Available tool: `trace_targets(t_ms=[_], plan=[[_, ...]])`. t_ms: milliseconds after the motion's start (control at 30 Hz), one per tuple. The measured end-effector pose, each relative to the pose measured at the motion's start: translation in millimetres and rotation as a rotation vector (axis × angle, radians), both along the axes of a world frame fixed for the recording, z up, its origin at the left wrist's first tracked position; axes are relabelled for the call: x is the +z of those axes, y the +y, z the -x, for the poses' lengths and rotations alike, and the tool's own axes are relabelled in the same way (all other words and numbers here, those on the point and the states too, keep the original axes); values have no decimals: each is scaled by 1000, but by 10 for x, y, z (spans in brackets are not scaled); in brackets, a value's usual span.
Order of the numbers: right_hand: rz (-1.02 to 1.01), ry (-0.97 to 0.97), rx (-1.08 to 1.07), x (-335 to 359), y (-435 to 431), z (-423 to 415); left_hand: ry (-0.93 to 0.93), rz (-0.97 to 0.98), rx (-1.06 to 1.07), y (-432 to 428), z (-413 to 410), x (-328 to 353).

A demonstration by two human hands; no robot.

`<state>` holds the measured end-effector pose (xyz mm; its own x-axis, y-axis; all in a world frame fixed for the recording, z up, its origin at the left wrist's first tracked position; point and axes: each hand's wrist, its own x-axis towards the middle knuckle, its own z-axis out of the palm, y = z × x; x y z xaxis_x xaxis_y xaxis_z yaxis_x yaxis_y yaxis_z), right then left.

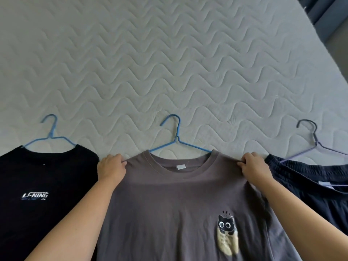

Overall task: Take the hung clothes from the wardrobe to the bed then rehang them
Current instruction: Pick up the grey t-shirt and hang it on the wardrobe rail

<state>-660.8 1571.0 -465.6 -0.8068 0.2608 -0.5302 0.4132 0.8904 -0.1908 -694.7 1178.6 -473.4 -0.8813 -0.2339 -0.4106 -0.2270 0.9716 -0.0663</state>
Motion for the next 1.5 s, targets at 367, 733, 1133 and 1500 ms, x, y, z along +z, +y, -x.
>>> trace_targets(t_ms=[367,733,1133,1500], plan=[[324,190,-230,1123,147,-1076,253,-645,465,103,-1252,1486],[326,99,-226,1990,207,-2836,206,-558,561,322,-3305,2576],[154,-28,134,2522,116,-3576,146,-564,587,224,-4720,2858],[159,165,414,3129,-960,-4075,416,-646,765,-465,-6380,3102]])
